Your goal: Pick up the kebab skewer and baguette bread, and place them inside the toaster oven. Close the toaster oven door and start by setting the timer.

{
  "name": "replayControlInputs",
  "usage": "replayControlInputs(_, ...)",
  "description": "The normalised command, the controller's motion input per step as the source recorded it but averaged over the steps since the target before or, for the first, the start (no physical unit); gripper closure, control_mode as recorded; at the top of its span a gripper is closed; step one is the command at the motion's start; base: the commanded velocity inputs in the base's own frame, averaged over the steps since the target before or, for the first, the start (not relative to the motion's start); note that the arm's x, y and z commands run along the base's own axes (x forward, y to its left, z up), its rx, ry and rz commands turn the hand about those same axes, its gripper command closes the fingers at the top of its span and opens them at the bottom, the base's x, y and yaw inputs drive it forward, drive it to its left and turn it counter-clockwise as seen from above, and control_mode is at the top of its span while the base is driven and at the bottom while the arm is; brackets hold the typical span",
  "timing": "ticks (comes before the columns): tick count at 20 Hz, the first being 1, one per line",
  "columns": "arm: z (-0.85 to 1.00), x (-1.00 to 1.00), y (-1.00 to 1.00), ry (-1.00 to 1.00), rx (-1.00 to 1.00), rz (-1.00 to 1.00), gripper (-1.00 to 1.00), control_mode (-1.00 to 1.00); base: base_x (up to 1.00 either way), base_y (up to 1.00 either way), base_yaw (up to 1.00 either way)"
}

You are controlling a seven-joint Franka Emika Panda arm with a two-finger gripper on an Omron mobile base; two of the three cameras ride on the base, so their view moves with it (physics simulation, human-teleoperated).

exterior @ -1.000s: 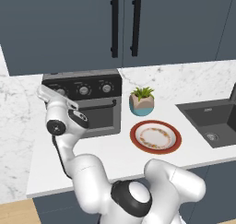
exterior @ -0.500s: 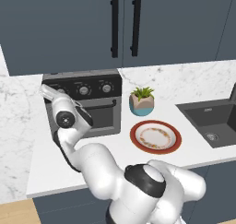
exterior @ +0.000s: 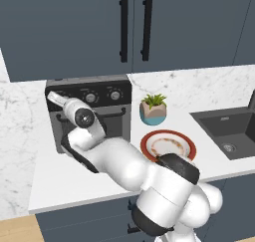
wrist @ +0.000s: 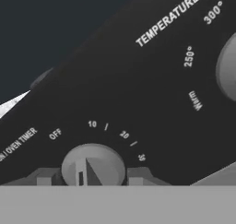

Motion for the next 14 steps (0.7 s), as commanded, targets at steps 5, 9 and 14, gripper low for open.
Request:
replayControlInputs(5,0.00,-0.20,0.00,0.00,0.00,0.18,1.00,-1.00,0.00,0.00,0.00)
replayControlInputs(9,0.00,-0.11,0.00,-0.01,0.00,0.08,1.00,-1.00,0.00,0.00,0.00)
replayControlInputs(14,0.00,-0.06,0.00,-0.03,0.00,0.00,1.00,-1.00,0.00,0.00,0.00)
